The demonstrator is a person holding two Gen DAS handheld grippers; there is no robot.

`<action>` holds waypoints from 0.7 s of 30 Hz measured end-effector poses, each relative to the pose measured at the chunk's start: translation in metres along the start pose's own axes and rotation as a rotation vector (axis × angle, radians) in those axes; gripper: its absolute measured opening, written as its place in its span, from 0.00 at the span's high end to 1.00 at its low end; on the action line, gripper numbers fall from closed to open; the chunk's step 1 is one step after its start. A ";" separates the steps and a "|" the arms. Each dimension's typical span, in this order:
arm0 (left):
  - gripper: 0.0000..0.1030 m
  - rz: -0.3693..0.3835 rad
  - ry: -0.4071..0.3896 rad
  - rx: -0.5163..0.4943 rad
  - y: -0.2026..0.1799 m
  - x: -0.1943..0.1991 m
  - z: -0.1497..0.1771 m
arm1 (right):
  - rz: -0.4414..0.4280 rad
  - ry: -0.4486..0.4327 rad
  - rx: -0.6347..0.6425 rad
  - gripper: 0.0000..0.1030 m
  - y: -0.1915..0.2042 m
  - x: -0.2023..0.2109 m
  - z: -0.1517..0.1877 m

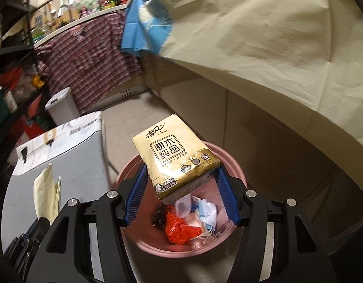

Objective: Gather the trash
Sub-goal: 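Carry the tissue pack and napkin over the pink bin and open both tools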

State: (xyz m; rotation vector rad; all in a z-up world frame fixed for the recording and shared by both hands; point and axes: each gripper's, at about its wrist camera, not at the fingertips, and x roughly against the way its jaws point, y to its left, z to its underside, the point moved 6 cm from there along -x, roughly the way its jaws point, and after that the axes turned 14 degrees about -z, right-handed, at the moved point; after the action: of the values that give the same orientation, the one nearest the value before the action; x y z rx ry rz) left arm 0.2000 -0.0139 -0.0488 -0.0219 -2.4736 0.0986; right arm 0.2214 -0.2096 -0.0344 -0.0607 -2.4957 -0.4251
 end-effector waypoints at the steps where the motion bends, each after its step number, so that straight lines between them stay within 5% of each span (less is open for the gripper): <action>1: 0.97 0.013 0.003 -0.001 -0.006 -0.002 -0.002 | 0.008 -0.007 -0.013 0.43 -0.004 0.000 -0.003; 16: 0.95 0.166 0.069 -0.088 -0.085 -0.041 -0.006 | 0.051 0.017 -0.145 0.41 -0.043 -0.036 -0.026; 19: 0.78 0.166 0.087 -0.085 -0.086 -0.048 -0.005 | 0.061 0.052 -0.149 0.40 -0.046 -0.047 -0.022; 21: 0.76 0.164 0.078 -0.063 -0.081 -0.049 -0.006 | 0.066 0.054 -0.156 0.36 -0.048 -0.049 -0.021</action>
State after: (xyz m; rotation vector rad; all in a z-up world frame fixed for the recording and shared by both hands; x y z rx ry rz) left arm 0.2424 -0.0964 -0.0680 -0.2518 -2.3926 0.0879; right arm 0.2667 -0.2589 -0.0596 -0.1903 -2.3967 -0.5848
